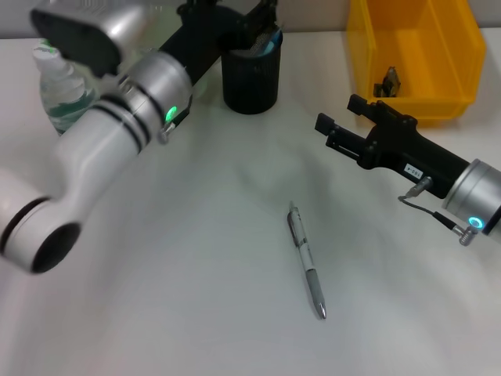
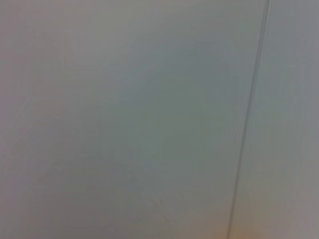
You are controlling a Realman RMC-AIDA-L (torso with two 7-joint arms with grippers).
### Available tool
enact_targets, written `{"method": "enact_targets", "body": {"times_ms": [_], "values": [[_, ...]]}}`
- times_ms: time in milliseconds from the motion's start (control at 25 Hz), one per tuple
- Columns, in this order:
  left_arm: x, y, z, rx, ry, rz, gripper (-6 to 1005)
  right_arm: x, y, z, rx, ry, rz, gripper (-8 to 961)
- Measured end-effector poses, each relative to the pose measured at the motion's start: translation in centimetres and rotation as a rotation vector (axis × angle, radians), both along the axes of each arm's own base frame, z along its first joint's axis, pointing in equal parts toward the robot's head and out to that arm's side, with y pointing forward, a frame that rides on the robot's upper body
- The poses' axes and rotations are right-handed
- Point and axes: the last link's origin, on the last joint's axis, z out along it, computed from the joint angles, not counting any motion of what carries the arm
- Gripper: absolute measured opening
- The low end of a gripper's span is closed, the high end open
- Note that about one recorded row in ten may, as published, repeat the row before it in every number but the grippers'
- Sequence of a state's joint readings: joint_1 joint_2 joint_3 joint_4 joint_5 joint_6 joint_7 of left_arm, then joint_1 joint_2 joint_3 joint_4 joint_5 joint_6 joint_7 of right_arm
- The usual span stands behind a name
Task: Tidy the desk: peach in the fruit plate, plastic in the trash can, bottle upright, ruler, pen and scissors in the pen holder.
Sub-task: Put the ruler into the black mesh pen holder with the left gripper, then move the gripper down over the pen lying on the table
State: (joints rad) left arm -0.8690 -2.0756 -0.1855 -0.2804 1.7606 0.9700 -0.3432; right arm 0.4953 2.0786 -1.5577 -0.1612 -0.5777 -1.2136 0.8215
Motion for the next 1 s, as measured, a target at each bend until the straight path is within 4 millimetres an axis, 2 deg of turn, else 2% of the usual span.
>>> {"method": "enact_targets", "body": {"times_ms": [40,280,400,600,840,1000], "values": [[-0.5,-0.6,0.3,-0.008,-0.022,-0.02,705,0.0,-0.1,0.2,-0.002,0.013,-0.001,783],[-3.8,-4.6,2.5,-0.062,-0.111,-0.161,786,0.1,0.0,1.8,-0.039,0.104,-0.008,782],[-6.0,-6.5,3.9,-0.086,-0.134,-0.186,785,0.3,0.1,3.1,-0.078,0.155,-0.019,782],[-9.9,-9.8,6.4,-0.129,-0.111,-0.195,785,0.3,0.4,4.8,-0.237,0.191,-0.026,782],[-11.5,-12.0,7.9,-0.295,0.006,-0.278,786,-1.1,1.3,6.4,-0.532,0.104,-0.013,782],[-11.8,-12.3,8.6,-0.41,0.077,-0.311,786,-2.5,2.5,7.3,-0.67,-0.01,-0.012,782]]}}
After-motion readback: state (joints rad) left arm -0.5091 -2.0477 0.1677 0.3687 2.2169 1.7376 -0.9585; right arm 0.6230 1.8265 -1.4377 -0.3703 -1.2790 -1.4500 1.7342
